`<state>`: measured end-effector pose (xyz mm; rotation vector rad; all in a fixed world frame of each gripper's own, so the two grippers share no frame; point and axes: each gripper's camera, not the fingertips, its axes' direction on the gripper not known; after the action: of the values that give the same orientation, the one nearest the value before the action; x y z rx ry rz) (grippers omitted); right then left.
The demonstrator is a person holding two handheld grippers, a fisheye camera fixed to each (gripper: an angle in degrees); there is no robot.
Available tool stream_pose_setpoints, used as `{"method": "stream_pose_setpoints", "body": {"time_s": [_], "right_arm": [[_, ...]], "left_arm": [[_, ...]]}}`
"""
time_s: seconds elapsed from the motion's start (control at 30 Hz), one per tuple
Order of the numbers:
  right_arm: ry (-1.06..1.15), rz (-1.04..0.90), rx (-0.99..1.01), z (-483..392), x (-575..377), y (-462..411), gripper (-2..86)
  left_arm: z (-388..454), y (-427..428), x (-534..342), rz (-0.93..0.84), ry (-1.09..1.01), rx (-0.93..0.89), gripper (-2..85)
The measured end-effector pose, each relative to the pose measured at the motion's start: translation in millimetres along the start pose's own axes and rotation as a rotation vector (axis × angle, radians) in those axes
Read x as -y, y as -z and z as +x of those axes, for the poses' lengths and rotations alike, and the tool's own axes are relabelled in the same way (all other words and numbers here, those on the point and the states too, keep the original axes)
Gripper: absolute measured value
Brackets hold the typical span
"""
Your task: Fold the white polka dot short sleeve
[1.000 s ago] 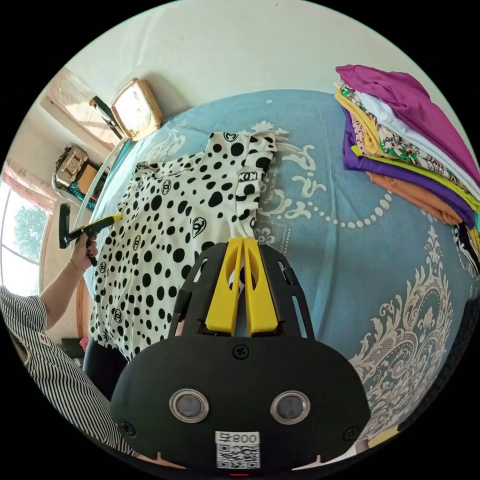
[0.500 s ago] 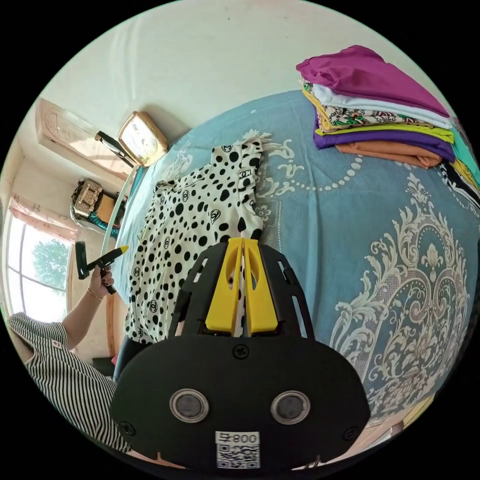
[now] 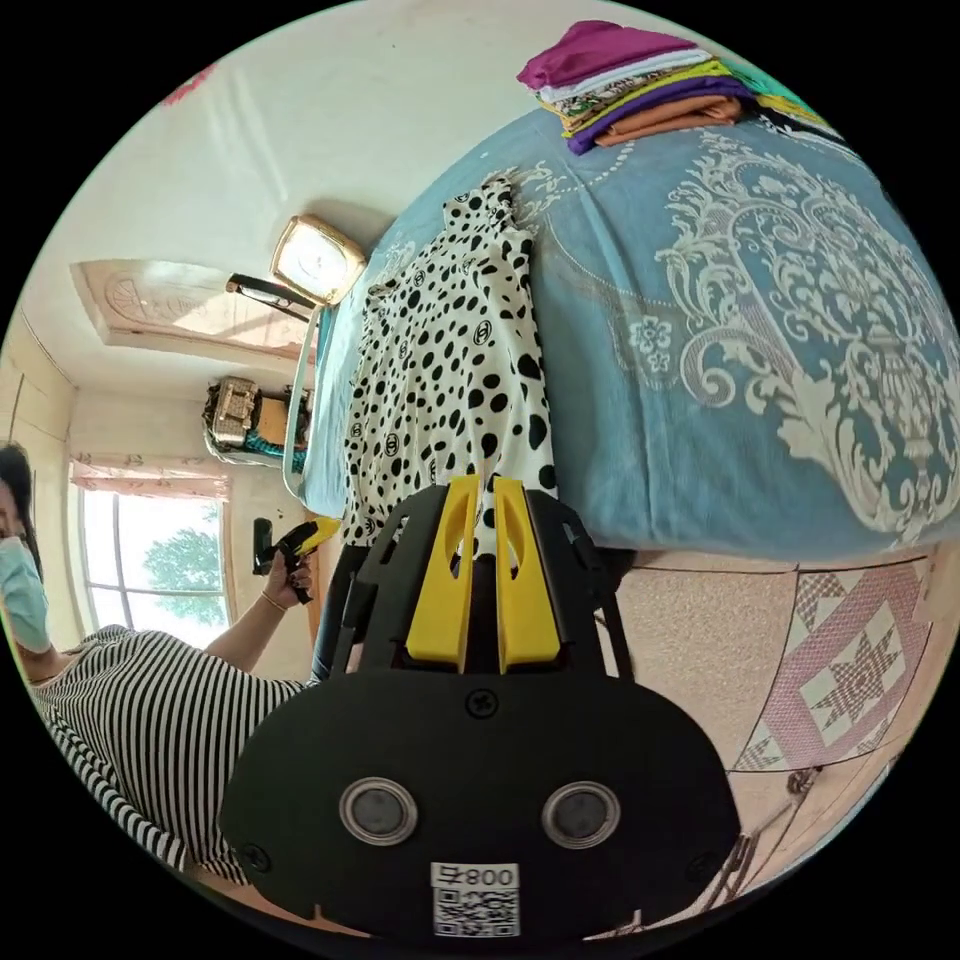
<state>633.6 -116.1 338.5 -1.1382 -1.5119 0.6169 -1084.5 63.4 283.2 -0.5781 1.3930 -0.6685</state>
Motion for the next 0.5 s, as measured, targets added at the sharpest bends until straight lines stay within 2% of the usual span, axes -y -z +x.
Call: {"method": "stream_pose_setpoints", "body": {"time_s": [0.2, 0.5], "right_arm": [[-0.102, -0.003, 0.086, 44, -43, 6, 6.4], [-0.173, 0.047, 0.097, 94, -76, 19, 7.3]], "left_arm": [[-50, -5, -27, 0.035, 0.111, -0.230, 12.4], [-54, -4, -38, -0.003, 0.044, -0.172, 11.8]]}}
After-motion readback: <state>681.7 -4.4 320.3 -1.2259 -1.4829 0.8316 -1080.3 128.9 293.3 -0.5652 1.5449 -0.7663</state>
